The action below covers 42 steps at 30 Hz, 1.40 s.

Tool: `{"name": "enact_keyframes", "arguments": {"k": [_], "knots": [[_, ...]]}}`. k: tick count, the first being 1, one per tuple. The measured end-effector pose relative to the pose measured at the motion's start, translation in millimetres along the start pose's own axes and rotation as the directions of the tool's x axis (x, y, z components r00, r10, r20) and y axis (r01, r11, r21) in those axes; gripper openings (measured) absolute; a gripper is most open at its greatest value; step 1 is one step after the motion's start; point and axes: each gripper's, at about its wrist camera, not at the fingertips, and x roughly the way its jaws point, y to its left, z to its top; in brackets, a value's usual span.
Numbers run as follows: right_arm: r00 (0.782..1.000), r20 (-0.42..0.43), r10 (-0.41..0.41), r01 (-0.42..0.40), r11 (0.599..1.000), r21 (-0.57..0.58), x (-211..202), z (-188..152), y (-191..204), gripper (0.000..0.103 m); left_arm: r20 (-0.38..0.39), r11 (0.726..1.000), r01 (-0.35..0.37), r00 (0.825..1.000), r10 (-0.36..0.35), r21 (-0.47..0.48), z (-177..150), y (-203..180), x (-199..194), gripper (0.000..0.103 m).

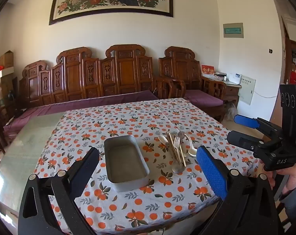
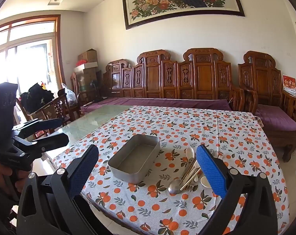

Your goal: Organize utensils

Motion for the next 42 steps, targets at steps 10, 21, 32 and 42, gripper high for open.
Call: {"name": "enact_keyframes", "arguments": {"k": [10, 21, 32, 42], "knots": [[1.000, 0.004, 0.002, -0.002, 1.000, 0.002, -0.8, 0.2, -0.2, 0.100, 0.005, 1.000, 0.001, 1.000, -0.001, -0.001, 0.0, 0.0, -0.2, 0.096], [1.000, 0.005, 0.003, -0.003, 1.000, 0.003, -1.4, 0.8, -0.3, 0.100, 0.007, 1.000, 0.003, 1.000, -0.003, -0.002, 0.0, 0.0, -0.3, 0.096], [1.000, 0.007, 0.002, -0.002, 1.000, 0.004, -1.9, 1.1, 0.2, 0.100, 0.008, 1.000, 0.005, 1.000, -0.005, -0.002, 0.1, -0.6, -0.5, 0.096], [1.000, 0.008, 0.003, -0.003, 1.000, 0.004, -2.4, 1.2, 0.0, 0.100, 0.010, 1.000, 0.006, 1.000, -0.006, -0.003, 1.9, 0.1, 0.1, 0.096]]}}
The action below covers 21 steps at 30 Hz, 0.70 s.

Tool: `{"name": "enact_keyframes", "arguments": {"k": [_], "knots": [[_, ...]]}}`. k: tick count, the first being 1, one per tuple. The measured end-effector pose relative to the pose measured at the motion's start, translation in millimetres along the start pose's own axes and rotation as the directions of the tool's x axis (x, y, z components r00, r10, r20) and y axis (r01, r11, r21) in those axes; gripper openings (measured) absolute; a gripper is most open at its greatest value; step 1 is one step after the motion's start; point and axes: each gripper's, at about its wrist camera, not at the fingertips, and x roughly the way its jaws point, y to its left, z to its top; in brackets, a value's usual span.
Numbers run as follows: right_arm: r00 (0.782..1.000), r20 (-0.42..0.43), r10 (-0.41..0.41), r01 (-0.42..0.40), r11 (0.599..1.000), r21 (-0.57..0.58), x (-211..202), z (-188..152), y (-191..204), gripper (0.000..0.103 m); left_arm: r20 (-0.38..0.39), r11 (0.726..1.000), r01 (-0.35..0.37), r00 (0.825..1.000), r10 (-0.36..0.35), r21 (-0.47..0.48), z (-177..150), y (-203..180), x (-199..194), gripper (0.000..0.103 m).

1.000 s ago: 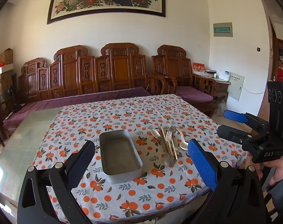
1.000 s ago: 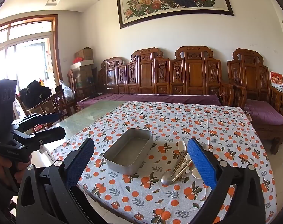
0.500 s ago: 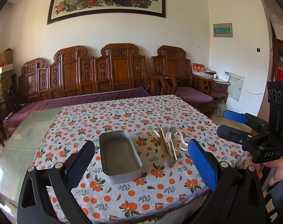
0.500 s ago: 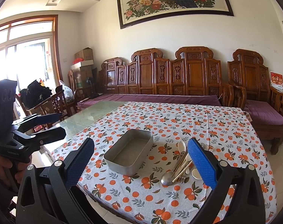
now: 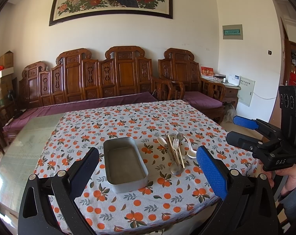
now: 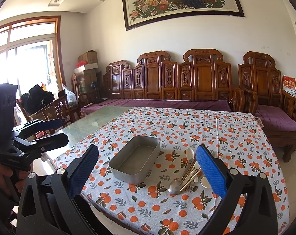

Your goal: Organize utensils

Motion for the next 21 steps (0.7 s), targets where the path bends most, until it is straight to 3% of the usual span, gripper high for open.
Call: {"name": "enact_keyframes", "arguments": {"k": [21], "knots": [[1.000, 0.002, 0.000, 0.000, 1.000, 0.001, 0.2, -0.4, -0.7, 0.100, 0.002, 1.000, 0.000, 1.000, 0.000, -0.001, 4.5, -2.6, -1.0, 0.096]]}}
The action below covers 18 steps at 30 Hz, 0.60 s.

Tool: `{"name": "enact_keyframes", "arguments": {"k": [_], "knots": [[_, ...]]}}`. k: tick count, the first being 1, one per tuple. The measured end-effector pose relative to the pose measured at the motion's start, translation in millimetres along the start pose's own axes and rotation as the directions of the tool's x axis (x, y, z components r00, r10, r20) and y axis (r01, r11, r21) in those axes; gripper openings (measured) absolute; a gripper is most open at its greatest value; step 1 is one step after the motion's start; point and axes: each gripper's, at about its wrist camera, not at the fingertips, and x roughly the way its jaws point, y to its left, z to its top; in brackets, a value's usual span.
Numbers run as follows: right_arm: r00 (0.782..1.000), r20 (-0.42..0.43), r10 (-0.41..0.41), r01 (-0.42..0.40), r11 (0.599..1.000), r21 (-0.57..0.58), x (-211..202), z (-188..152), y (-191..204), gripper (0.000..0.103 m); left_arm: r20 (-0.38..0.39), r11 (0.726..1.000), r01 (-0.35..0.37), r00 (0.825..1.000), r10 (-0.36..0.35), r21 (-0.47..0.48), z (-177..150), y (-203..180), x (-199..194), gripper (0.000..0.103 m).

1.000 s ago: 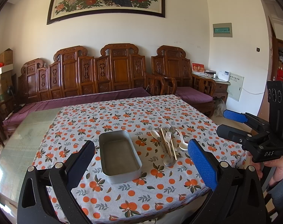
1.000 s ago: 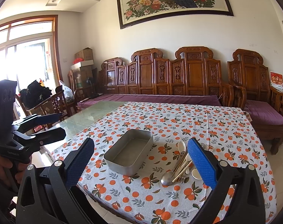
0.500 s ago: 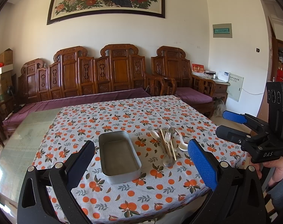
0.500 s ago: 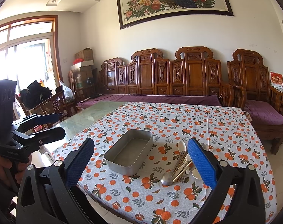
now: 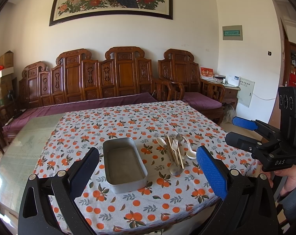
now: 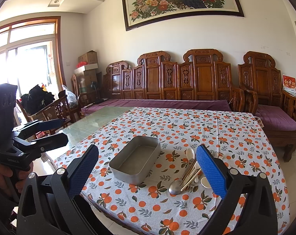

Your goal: Organize utensils

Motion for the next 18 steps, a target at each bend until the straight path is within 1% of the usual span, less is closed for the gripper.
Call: {"name": "enact_keyframes", "arguments": {"k": [18], "knots": [[1.000, 0.001, 0.001, -0.001, 1.000, 0.002, 0.3, -0.4, -1.7, 0.100, 0.003, 1.000, 0.002, 1.000, -0.002, -0.001, 2.4, -2.0, -4.6, 0.096]]}}
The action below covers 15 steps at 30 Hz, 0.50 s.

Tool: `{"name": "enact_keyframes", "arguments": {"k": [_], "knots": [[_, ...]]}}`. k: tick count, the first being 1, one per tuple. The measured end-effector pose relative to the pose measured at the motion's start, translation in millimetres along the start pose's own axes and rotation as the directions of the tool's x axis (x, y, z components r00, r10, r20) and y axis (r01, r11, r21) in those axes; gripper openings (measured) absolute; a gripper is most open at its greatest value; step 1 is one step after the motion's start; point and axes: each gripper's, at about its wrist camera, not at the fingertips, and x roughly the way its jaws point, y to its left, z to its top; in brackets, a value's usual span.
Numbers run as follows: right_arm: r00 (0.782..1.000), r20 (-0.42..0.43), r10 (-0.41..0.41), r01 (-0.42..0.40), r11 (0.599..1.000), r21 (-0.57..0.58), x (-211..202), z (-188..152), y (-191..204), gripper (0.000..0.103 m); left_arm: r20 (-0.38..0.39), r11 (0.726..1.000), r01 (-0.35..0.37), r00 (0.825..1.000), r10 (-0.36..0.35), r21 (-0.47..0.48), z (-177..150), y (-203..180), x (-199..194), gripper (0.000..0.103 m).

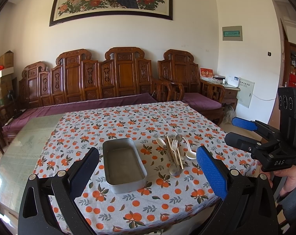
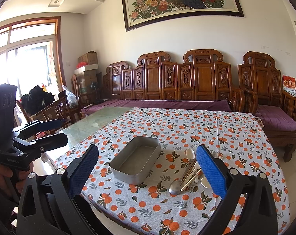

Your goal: Organize utensils

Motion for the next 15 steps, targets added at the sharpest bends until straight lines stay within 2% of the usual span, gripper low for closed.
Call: {"name": "enact_keyframes", "arguments": {"k": [6, 15], "knots": [[1.000, 0.000, -0.001, 0.001, 1.000, 0.001, 0, -1, -2, 0.100, -0.005, 1.000, 0.001, 1.000, -0.001, -0.001, 5, -3, -3, 0.096], [1.000, -0.021, -0.022, 0.022, 1.000, 0.014, 6, -7, -8, 0.100, -0.050, 1.000, 0.009, 0.999, -0.009, -0.009, -4, 2, 18, 0.096]]}}
